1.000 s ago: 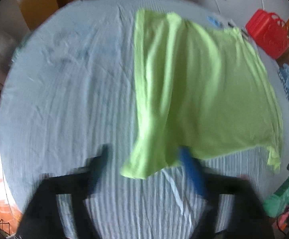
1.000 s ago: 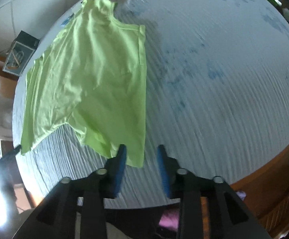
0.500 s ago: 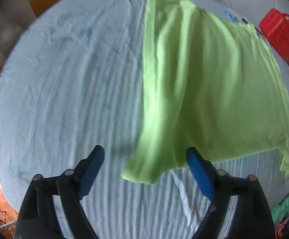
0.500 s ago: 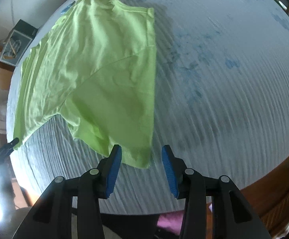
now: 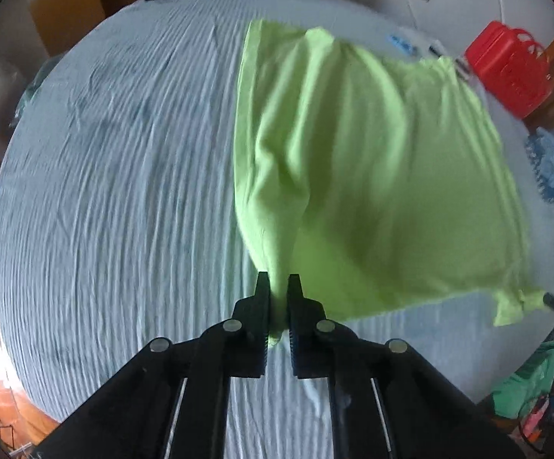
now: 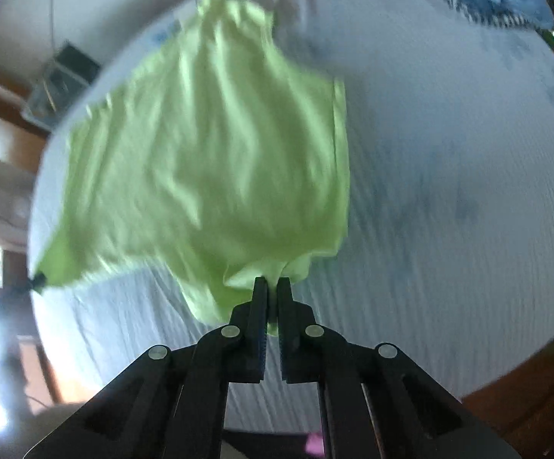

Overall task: Fold clothes
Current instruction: 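Lower the shirt onto the table and open both grippers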

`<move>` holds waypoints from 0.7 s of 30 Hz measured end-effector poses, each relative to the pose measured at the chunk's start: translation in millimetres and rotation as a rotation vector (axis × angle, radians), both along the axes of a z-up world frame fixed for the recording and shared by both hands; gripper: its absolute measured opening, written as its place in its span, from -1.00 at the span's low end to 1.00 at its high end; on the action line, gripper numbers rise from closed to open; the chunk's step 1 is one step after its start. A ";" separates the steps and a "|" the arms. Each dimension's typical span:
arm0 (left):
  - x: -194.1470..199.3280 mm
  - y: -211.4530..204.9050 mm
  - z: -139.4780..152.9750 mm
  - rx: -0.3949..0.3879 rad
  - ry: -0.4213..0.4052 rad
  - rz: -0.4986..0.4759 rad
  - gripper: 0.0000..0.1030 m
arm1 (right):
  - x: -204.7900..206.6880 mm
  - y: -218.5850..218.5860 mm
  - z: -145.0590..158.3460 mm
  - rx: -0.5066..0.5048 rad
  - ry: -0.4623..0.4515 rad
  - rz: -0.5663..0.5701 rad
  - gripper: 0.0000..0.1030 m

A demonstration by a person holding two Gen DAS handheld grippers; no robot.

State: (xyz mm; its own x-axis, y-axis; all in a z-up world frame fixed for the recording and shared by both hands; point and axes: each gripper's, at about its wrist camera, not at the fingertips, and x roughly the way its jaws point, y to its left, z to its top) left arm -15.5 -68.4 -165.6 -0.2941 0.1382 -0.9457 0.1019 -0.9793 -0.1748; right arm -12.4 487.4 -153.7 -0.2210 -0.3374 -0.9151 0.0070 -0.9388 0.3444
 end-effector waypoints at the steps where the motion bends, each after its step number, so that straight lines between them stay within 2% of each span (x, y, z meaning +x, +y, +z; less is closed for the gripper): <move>1: -9.3 -1.8 2.0 0.001 0.003 -0.003 -0.84 | -13.1 2.4 9.1 -0.012 0.017 -0.003 -0.90; 5: -48.9 -9.0 -5.3 0.001 -0.008 0.012 -0.84 | -75.9 -2.5 27.2 -0.030 0.063 0.001 -0.90; 8: -80.1 -14.3 -21.9 0.003 -0.046 0.048 -0.84 | -120.7 -18.7 21.1 -0.039 0.058 0.006 -0.89; 11: -97.9 -21.3 -29.6 0.030 -0.065 0.100 -0.83 | -147.9 -26.1 18.2 -0.060 0.063 -0.005 -0.58; 12: -100.5 -23.8 -28.5 0.037 -0.065 0.113 -0.72 | -151.4 -26.5 19.3 -0.062 0.072 -0.009 -0.55; 14: -96.3 -28.6 -16.7 0.023 -0.020 0.130 -0.25 | -158.4 -27.3 21.3 -0.067 0.089 -0.019 -0.55; 15: -91.4 -31.0 -8.4 0.013 0.008 0.140 0.13 | -159.5 -26.7 22.1 -0.071 0.096 -0.023 -0.55; 16: -86.4 -33.3 0.0 0.002 0.037 0.151 0.27 | -156.5 -24.6 22.5 -0.076 0.101 -0.025 -0.55; 21: -68.1 -55.9 6.9 -0.064 0.104 0.186 0.27 | -128.7 -0.7 5.9 -0.057 0.076 -0.074 -0.55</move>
